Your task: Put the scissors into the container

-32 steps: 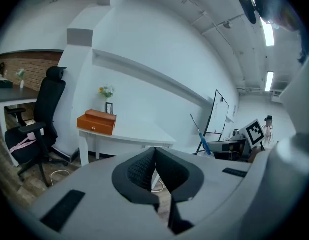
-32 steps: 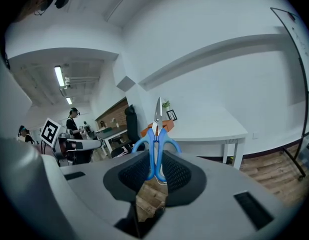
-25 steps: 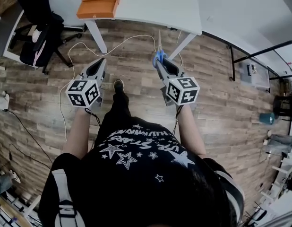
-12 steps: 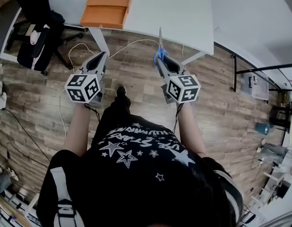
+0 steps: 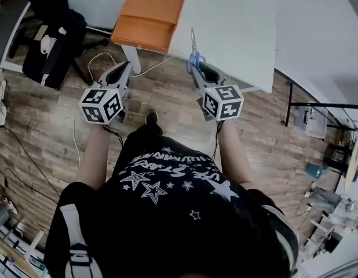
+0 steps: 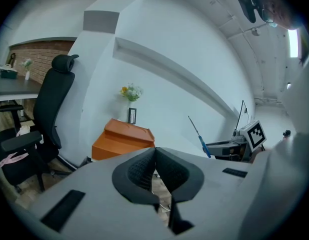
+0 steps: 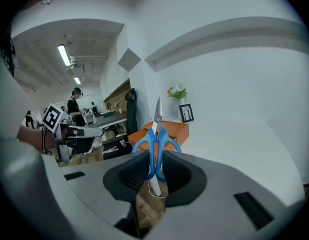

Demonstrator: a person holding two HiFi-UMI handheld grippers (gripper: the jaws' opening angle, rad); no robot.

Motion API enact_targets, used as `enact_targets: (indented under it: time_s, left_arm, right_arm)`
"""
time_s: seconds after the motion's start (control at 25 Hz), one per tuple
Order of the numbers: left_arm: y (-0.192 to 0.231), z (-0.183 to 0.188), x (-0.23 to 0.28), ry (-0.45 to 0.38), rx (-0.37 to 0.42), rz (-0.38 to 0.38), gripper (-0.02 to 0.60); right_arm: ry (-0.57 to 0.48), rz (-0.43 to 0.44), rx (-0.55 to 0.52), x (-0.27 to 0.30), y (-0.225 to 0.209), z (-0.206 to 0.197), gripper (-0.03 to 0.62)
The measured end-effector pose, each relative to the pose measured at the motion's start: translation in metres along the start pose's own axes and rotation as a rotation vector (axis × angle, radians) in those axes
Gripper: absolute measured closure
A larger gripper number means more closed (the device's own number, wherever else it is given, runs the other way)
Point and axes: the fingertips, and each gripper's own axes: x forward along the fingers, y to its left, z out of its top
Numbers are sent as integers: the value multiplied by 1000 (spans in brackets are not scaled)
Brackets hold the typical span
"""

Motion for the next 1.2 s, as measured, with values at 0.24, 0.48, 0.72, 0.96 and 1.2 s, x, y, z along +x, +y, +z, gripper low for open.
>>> enact_targets:
  time_s: [0.24, 0.48, 0.72, 0.96, 1.2]
  left_arm:
    - [51, 22, 19, -2, -13, 30, 563]
    - [90, 38, 33, -7, -20, 43, 563]
    - [113, 43, 40, 2, -44, 63, 563]
    - [132, 45, 48, 2, -66, 94, 563]
    - [162, 49, 60, 13, -76, 134, 563]
  right_arm:
    - [101, 8, -199, 65, 5, 24, 493]
    - [161, 48, -336, 127, 17, 40, 493]
    - [249, 98, -427, 166, 24, 38, 493]
    - [341, 136, -577, 206, 25, 29, 493]
    - [423, 177, -675, 248, 26, 26, 493]
